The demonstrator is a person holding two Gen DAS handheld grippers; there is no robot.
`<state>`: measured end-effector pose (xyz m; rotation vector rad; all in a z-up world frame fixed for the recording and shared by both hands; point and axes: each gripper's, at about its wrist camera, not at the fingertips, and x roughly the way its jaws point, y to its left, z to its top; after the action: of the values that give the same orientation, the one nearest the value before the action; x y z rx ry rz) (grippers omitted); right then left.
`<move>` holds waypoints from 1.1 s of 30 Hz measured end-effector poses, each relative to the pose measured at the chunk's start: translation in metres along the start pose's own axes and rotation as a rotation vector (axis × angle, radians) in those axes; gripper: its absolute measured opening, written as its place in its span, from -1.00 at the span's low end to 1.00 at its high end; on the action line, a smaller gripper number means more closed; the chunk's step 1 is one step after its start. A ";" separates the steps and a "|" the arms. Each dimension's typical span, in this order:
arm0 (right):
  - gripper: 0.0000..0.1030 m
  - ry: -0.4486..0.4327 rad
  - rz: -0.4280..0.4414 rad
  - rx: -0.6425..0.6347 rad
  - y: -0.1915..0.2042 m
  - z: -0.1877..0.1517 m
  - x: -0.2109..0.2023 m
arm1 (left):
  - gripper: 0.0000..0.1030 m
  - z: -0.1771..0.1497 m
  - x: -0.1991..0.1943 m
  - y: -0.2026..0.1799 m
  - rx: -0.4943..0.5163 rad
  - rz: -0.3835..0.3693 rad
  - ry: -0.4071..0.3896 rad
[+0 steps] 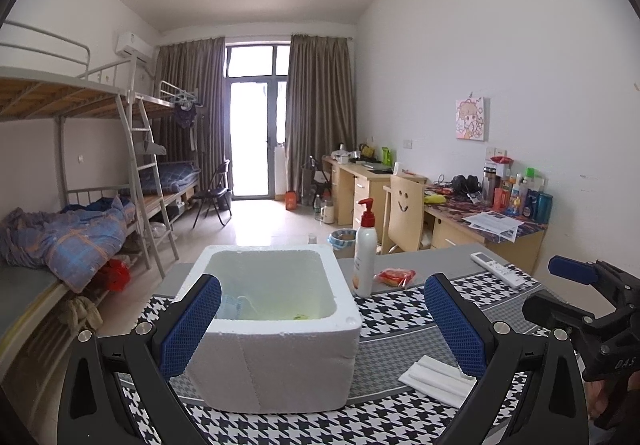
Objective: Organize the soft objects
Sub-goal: 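Withdraw both tools from the foam box toward the white cloth and foam tube, then move both tools down toward the white folded cloth and white foam tube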
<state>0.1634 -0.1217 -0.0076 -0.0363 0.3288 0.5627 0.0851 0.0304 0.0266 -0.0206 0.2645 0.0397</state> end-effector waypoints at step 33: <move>0.98 0.009 -0.016 0.006 -0.005 -0.027 -0.009 | 0.98 -0.033 -0.003 -0.015 -0.019 -0.004 0.026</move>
<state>0.1512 -0.1341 -0.0305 -0.0360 0.3387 0.5464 0.0738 0.0145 -0.0041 -0.0403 0.2905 0.0376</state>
